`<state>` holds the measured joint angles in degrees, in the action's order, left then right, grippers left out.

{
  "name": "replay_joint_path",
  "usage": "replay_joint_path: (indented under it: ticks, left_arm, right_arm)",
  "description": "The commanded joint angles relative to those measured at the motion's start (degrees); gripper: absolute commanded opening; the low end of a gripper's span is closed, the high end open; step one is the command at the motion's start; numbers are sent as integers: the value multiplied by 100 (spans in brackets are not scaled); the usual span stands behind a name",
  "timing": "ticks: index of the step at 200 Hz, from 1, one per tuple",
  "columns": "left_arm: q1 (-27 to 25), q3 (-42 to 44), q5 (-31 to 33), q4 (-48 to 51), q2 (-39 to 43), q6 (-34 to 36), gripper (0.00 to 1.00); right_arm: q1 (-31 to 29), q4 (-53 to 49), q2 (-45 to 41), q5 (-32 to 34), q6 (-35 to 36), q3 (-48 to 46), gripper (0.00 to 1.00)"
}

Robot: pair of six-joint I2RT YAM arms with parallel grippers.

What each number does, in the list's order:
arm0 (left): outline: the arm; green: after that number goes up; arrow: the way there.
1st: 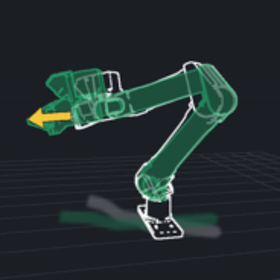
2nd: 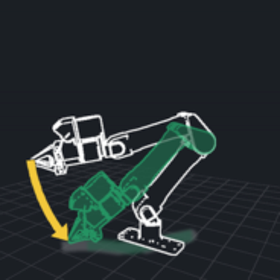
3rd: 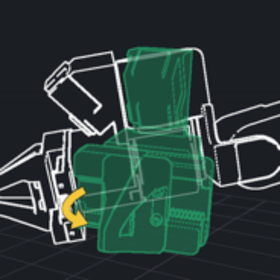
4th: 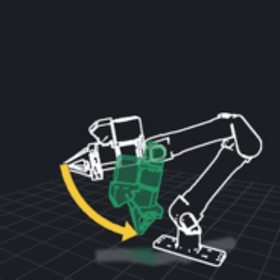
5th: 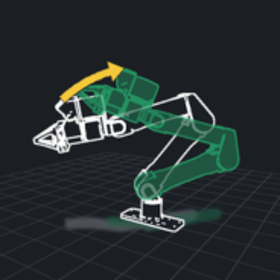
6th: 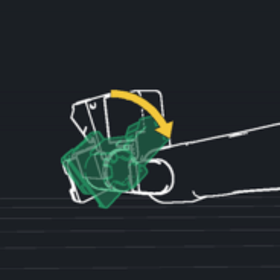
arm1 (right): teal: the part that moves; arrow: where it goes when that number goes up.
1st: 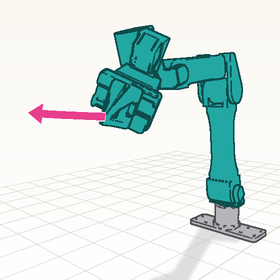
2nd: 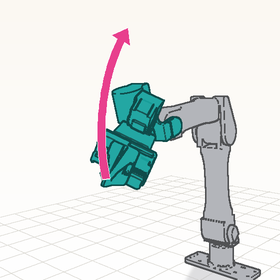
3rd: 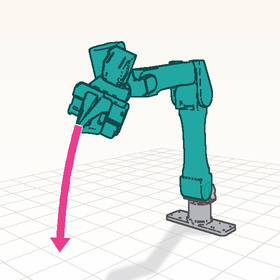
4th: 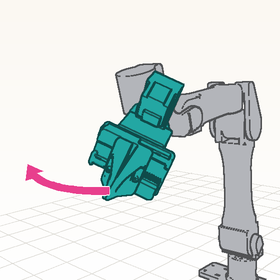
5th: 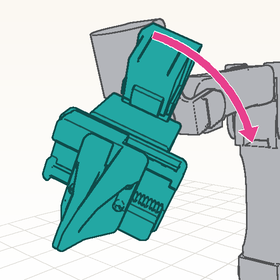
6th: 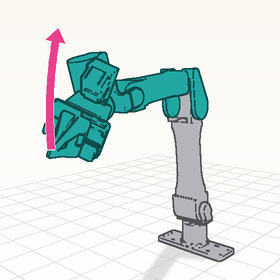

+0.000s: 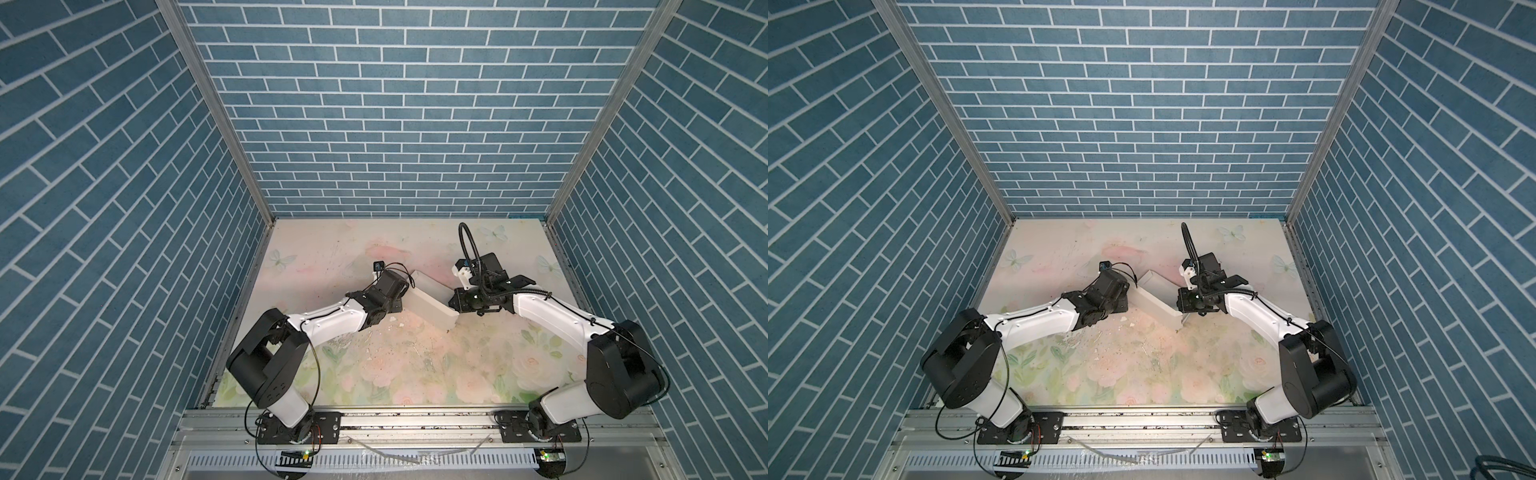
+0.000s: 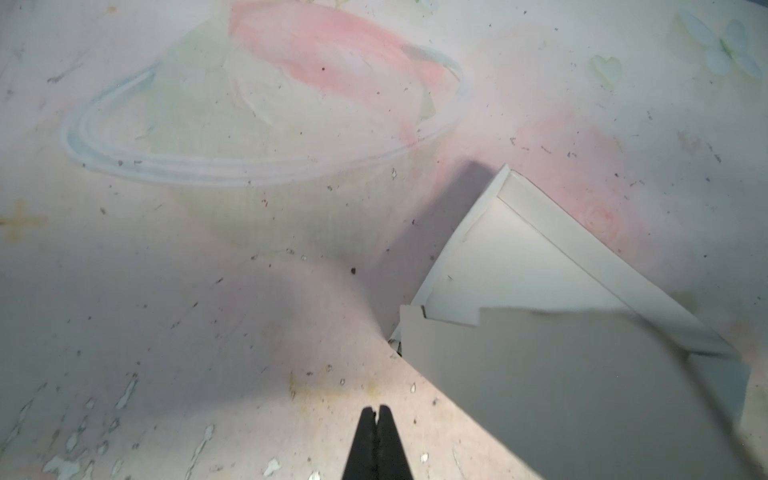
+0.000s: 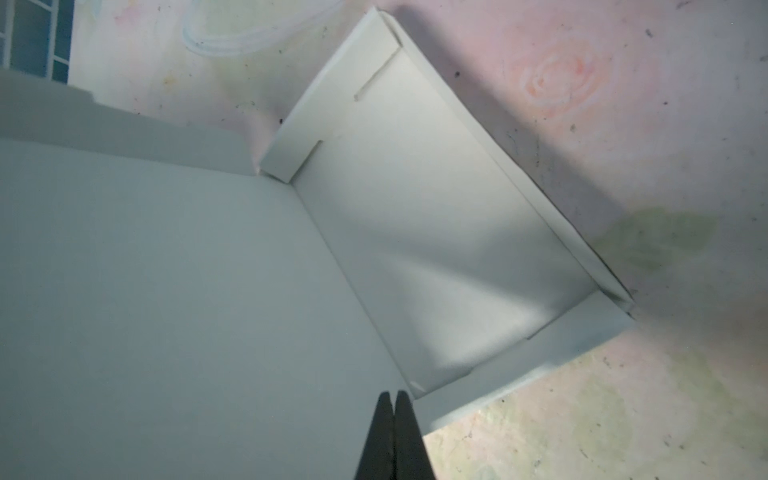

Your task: Fold the paper box

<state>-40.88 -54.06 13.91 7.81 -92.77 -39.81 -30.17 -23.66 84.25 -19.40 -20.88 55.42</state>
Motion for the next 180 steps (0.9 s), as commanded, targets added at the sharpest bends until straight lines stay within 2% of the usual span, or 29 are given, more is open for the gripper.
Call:
replay_joint_path:
  ticks: [1, 103, 180]
  left_arm:
    - [89, -395, -101, -63, -214, 201, 4]
    - [249, -2020, -640, 4, -1358, 351, 5]
    - [521, -3139, -1227, 277, -2096, 610, 4]
  right_arm:
    - [-208, 17, -178, 239, -424, -206, 2]
    - [-811, 707, 384, 129, -940, 298, 2]
    - [-1207, 1941, 460, 835, -1838, 160, 1]
